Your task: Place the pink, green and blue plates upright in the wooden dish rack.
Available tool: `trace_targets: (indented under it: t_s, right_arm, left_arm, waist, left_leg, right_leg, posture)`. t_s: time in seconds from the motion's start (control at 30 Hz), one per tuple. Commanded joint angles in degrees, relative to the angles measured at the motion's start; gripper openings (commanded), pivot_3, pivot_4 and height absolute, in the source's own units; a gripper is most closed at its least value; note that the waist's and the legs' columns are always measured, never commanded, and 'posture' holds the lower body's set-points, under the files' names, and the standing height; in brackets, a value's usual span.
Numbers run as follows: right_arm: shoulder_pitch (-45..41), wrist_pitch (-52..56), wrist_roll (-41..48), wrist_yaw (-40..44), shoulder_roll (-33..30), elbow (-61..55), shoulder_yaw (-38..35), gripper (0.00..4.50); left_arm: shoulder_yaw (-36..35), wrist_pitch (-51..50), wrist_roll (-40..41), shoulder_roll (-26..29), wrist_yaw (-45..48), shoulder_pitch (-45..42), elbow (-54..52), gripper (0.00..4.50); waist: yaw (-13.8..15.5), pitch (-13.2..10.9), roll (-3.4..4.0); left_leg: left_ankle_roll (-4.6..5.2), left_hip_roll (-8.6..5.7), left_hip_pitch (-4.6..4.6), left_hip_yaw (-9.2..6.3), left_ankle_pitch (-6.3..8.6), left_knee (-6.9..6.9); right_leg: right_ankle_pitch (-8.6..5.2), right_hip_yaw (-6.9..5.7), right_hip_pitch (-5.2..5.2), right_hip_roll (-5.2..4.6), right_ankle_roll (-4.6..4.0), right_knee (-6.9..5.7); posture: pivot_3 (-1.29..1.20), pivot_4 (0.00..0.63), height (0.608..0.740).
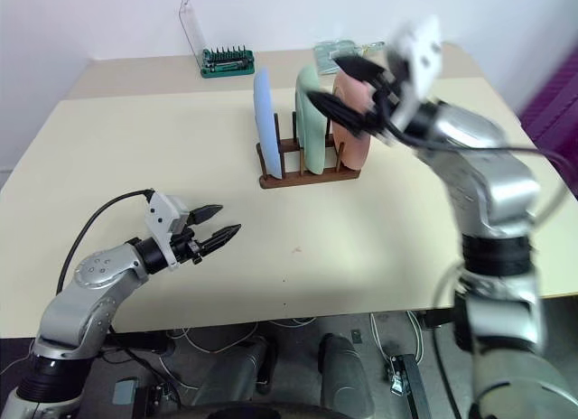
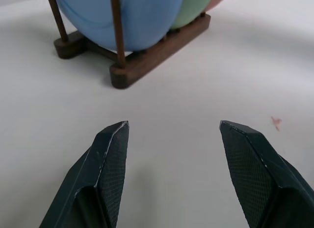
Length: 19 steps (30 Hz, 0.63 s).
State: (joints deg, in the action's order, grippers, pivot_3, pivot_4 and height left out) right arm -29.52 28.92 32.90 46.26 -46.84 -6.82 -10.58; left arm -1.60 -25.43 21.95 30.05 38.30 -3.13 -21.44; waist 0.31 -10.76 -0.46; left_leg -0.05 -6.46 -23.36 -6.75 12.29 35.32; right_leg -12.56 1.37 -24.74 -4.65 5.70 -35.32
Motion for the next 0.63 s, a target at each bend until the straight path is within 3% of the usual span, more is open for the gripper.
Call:
trace_targets:
  t_s: [0.03, 0.17, 0.37, 0.63]
  right_arm:
    - [6.5, -2.48, 0.02, 6.79, -4.05, -2.06, -4.07, 3.46]
    - [13.02, -6.1, -6.59, 6.21, -4.55, -0.19, -1.18, 3.46]
    - [9.76, -12.16, -14.48, 4.32, -1.4, 9.23, 4.11, 3.46]
    - [5.89, -16.11, -17.41, 6.6, 1.36, 16.53, 6.91, 3.46]
  left_arm:
    - [-0.03, 1.22, -0.01, -0.26, 0.26, -1.58, 0.26, 3.03]
    - [-0.37, 3.17, -1.68, -0.27, -0.11, -2.35, 3.25, 3.03]
    - [-3.74, 4.72, -2.24, 1.25, -0.52, -0.29, 4.03, 3.03]
    - [-6.72, 4.56, -2.21, 1.97, -2.45, 3.85, 1.35, 3.03]
  waist:
    - [-0.24, -0.01, 0.12]
    - [-1.13, -0.01, 0.11]
    - [-0.9, -0.03, 0.08]
    - [-0.57, -0.03, 0.06]
  left_leg:
    - [0.01, 0.04, 0.02, 0.09, 0.0, -0.01]
    - [0.01, 0.31, 0.14, 0.31, 0.01, 0.0]
    - [0.01, 0.34, 0.21, 0.44, 0.01, 0.03]
    - [0.01, 0.3, 0.2, 0.42, 0.02, 0.04]
  right_leg:
    - [-0.01, 0.06, -0.02, 0.01, -0.02, -0.01]
    - [0.0, -0.02, 0.01, 0.01, -0.23, -0.01]
    - [0.03, -0.04, 0.04, -0.04, -0.25, -0.01]
    - [0.05, -0.04, 0.06, -0.06, -0.23, 0.03]
  posture:
    - [0.0, 0.15, 0.74]
    - [0.0, 0.15, 0.74]
    - [0.0, 0.15, 0.74]
    - [0.0, 0.15, 0.74]
